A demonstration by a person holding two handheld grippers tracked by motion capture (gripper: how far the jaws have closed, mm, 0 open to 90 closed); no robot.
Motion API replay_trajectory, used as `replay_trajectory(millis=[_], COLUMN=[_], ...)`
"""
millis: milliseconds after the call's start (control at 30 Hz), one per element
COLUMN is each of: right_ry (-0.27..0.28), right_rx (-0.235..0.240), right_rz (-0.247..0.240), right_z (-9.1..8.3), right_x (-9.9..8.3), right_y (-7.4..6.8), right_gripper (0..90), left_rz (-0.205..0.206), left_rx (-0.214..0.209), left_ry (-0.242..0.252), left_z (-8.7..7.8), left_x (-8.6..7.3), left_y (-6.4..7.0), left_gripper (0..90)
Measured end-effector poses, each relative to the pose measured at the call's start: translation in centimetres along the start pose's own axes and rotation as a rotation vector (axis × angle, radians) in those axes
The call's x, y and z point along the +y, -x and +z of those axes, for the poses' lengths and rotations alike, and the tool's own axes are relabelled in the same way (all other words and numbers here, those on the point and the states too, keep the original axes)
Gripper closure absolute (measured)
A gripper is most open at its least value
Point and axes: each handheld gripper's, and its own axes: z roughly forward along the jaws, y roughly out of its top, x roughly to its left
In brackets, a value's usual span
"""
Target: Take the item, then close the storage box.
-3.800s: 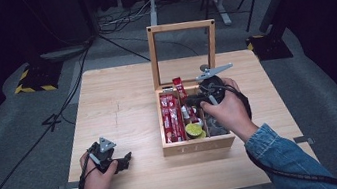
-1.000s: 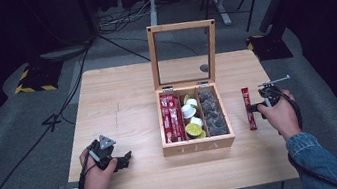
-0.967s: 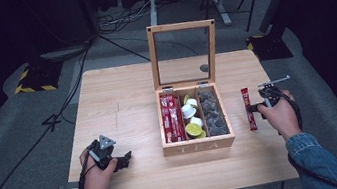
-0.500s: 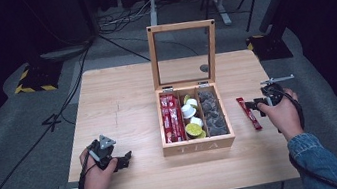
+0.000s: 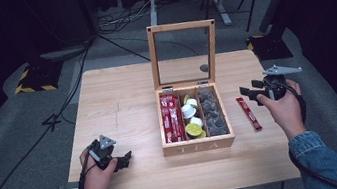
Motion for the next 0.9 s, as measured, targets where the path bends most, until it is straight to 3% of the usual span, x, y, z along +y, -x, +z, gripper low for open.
replay_trajectory(millis=[233,467,900], right_ry=[0.075,0.11,0.113], right_rx=[0.033,0.067,0.07], right_rz=[-0.031,-0.053,-0.079], right_z=[-0.8,-1.0,-0.6], right_x=[1.8,3.9,7.1], right_y=[-1.3,-2.5,-3.1], right_gripper=[38.0,38.0,35.6], left_rz=[0.0,0.002,0.003], left_rx=[0.001,0.001,-0.004], left_ry=[-0.001,-0.003,-0.003], left_z=[0.0,0.0,0.0], left_x=[0.0,0.0,0.0], left_y=[0.0,0.0,-0.1], left_gripper=[6.9,6.7,6.7])
